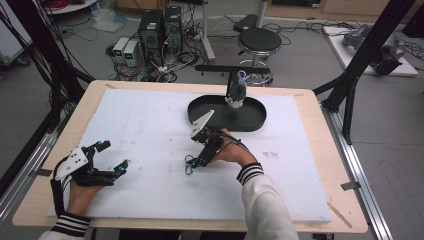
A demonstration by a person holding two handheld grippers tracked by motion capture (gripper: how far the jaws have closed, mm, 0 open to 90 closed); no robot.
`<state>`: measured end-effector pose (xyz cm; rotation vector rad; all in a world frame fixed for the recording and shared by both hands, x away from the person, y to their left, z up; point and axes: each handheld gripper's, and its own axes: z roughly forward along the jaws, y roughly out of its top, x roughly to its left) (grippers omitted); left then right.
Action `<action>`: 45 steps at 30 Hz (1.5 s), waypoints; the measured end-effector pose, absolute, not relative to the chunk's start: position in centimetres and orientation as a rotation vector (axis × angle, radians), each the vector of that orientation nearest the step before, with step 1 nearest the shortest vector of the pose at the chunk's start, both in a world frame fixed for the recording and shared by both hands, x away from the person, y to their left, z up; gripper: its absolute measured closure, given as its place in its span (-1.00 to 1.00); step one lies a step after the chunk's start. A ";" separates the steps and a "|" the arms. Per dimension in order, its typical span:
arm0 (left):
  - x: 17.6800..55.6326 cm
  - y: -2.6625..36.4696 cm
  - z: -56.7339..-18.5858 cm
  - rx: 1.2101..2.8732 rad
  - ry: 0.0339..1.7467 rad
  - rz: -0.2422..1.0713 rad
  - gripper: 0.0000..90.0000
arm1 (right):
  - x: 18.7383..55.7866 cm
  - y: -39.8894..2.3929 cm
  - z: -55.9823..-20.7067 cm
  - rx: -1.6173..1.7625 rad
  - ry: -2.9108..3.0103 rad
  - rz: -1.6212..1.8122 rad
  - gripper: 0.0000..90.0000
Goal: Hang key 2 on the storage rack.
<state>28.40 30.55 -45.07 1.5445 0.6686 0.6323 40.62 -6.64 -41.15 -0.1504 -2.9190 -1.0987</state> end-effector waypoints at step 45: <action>28.4 30.5 -45.1 1.549 0.669 0.635 -0.96 | 41.4 -6.2 -42.8 -0.058 -2.840 -0.978 -0.02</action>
